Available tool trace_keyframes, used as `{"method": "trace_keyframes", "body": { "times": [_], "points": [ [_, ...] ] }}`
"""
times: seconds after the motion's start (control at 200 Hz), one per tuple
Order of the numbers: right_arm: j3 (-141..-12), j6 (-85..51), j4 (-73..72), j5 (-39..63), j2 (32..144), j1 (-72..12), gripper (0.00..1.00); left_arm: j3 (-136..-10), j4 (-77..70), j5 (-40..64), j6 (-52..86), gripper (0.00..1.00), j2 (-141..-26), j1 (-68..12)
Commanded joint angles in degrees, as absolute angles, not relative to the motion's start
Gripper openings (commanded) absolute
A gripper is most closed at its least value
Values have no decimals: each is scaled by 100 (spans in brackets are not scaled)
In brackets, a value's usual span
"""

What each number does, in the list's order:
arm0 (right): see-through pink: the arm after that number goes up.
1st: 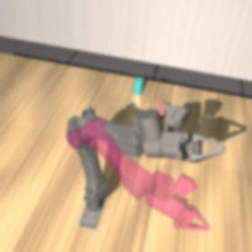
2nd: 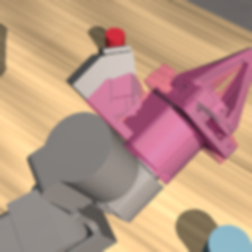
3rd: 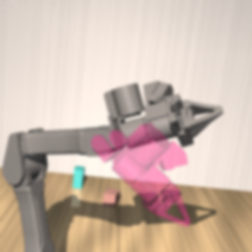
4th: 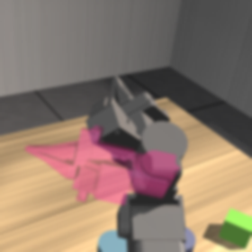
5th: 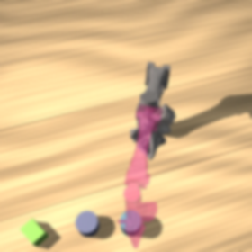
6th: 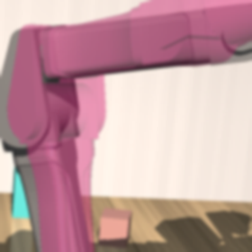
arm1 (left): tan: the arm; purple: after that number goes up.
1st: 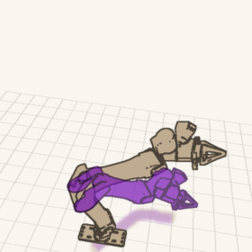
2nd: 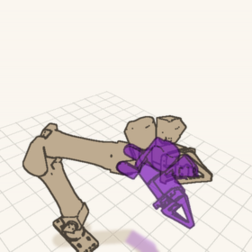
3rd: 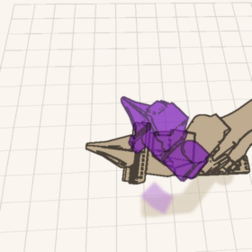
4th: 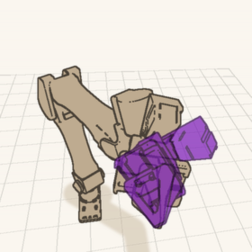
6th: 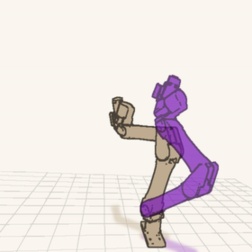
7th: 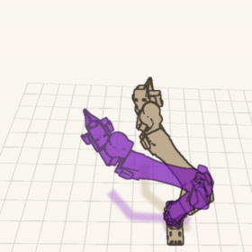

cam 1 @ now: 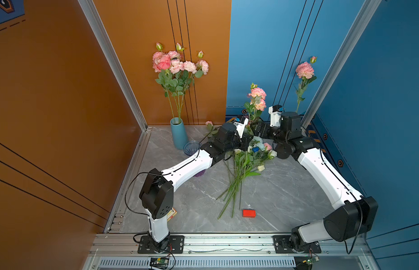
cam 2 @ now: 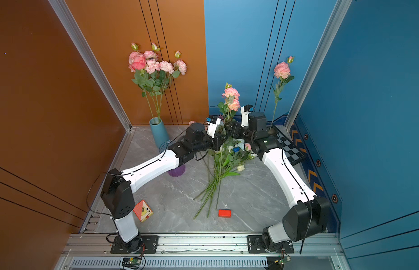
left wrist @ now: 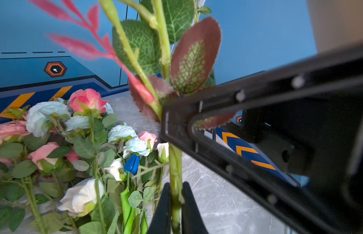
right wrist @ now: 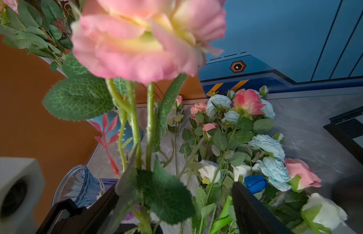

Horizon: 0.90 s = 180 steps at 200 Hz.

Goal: Place the pink flowers into the vase
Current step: Place the flower in the vase.

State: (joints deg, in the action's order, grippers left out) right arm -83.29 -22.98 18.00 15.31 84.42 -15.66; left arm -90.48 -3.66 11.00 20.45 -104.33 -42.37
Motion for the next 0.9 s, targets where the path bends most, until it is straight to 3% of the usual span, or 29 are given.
{"method": "trace_keyframes", "body": {
  "times": [0.0, 0.28, 0.671, 0.896],
  "points": [
    [-8521, -2477, 1752, 1777, 8561, -1526, 78, -8974, -606, 1051, 1834, 0, -10213, -4261],
    [-8475, -2749, 1369, 2209, 8727, -1525, 63, -8952, -641, 1073, 1815, 0, -10205, -4316],
    [-8454, -2854, 1244, 2206, 8713, -1519, 13, -8956, -640, 1028, 1805, 1, -10173, -4326],
    [-8498, -2826, 1261, 2007, 8651, -1360, 7, -8891, -633, 1067, 1767, 14, -10121, -4290]
  ]
}}
